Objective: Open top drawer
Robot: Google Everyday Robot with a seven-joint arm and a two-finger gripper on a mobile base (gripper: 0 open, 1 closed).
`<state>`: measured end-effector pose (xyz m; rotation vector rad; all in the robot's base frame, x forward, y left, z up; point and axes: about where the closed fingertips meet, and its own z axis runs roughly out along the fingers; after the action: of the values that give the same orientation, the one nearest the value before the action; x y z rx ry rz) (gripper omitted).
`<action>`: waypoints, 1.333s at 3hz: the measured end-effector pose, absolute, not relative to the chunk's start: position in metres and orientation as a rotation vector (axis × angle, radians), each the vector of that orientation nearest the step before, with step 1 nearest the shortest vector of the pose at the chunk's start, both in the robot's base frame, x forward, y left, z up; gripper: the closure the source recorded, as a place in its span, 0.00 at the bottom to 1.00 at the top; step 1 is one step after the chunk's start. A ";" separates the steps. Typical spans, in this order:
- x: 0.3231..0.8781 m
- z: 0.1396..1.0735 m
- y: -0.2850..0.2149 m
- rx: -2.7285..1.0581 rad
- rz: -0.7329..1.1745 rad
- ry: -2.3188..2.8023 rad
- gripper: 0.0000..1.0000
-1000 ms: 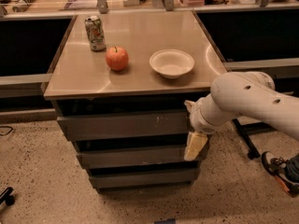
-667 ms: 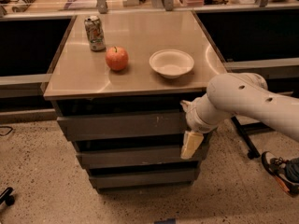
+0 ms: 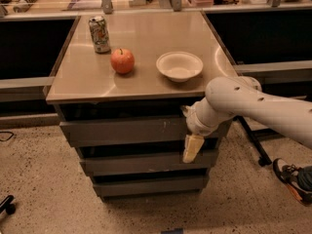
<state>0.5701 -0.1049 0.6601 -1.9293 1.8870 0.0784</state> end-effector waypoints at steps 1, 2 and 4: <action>0.588 0.648 -0.096 -1.967 0.084 1.857 0.00; 0.588 0.648 -0.096 -1.967 0.085 1.857 0.00; 0.573 0.640 -0.100 -2.027 0.209 1.951 0.00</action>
Offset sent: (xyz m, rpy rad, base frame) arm 0.0154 0.0071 -0.0105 -0.0069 0.0012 0.0302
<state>0.5727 -0.1004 0.6401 -2.0271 1.9514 0.2093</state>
